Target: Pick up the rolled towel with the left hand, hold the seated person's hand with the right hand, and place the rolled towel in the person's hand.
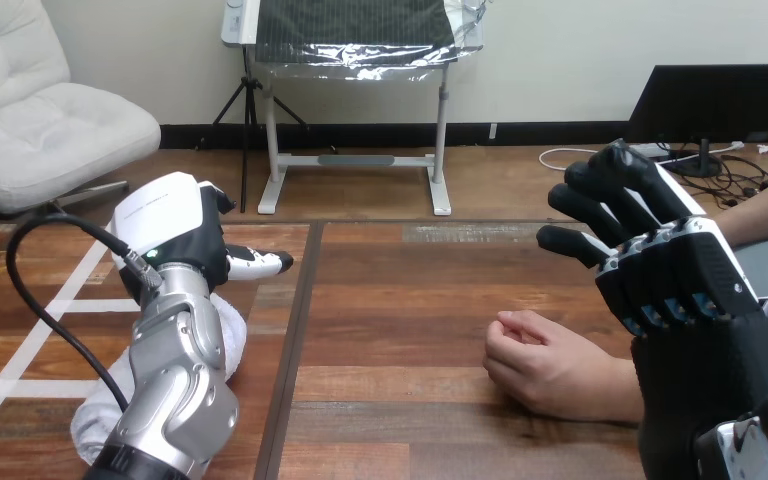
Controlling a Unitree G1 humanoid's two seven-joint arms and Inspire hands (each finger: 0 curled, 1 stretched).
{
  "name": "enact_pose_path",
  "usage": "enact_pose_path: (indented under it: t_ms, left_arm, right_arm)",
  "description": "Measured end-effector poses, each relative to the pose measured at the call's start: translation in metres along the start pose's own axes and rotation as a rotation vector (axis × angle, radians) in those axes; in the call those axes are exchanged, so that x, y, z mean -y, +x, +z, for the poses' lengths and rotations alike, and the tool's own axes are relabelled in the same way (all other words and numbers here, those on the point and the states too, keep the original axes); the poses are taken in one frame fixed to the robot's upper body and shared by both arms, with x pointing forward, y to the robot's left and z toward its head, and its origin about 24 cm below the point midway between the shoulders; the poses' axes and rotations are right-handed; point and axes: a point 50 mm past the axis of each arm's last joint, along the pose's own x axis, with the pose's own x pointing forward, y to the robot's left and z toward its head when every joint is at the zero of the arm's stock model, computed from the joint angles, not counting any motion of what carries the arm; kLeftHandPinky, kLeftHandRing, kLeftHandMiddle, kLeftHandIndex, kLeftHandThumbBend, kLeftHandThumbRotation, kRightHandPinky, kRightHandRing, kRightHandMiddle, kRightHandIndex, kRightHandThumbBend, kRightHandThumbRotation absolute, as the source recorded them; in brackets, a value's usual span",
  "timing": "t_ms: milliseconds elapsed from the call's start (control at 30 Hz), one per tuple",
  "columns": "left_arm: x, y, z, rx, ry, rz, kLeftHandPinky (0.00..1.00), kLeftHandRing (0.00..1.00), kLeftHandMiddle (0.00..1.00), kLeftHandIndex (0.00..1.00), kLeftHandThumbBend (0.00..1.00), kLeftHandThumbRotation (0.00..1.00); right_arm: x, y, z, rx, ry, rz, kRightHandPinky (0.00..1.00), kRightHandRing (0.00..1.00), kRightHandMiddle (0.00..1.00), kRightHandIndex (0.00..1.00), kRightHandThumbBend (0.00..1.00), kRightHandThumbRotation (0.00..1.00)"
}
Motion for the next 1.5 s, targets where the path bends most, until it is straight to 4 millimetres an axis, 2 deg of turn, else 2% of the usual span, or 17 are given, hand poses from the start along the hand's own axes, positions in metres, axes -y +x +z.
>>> enact_pose_path:
  t_ms: [300,600,967,1200,1333,1500]
  left_arm:
    - [-0.002,-0.005,0.0,0.005,-0.004,0.013,0.42,0.59,0.68,0.75,0.82,0.38]
    - [-0.01,-0.014,0.002,0.02,-0.003,0.045,0.47,0.63,0.72,0.77,0.83,0.4]
    - [-0.016,-0.026,0.001,0.057,-0.018,0.102,0.62,0.73,0.78,0.8,0.85,0.37]
    - [-0.017,-0.035,-0.002,0.054,-0.01,0.13,0.68,0.77,0.81,0.81,0.87,0.37]
    - [-0.017,-0.039,-0.006,0.036,0.005,0.147,0.73,0.8,0.83,0.82,0.88,0.38]
    - [-0.018,-0.044,-0.012,-0.009,0.033,0.166,0.84,0.85,0.86,0.85,0.89,0.42]
  right_arm:
    - [0.0,0.0,0.0,-0.001,0.0,-0.003,0.77,0.85,0.85,0.85,0.9,1.0]
    - [0.0,0.0,0.0,0.0,0.0,-0.002,0.77,0.85,0.86,0.86,0.89,1.0]
    - [-0.001,-0.001,0.0,0.0,0.004,0.0,0.78,0.86,0.85,0.86,0.88,1.0]
    - [-0.002,-0.001,0.0,-0.001,0.007,0.001,0.78,0.85,0.85,0.86,0.88,1.0]
    - [-0.003,-0.002,0.0,-0.002,0.009,0.001,0.78,0.85,0.85,0.86,0.88,1.0]
    - [-0.003,-0.002,0.0,-0.003,0.013,0.001,0.79,0.86,0.86,0.86,0.88,1.0]
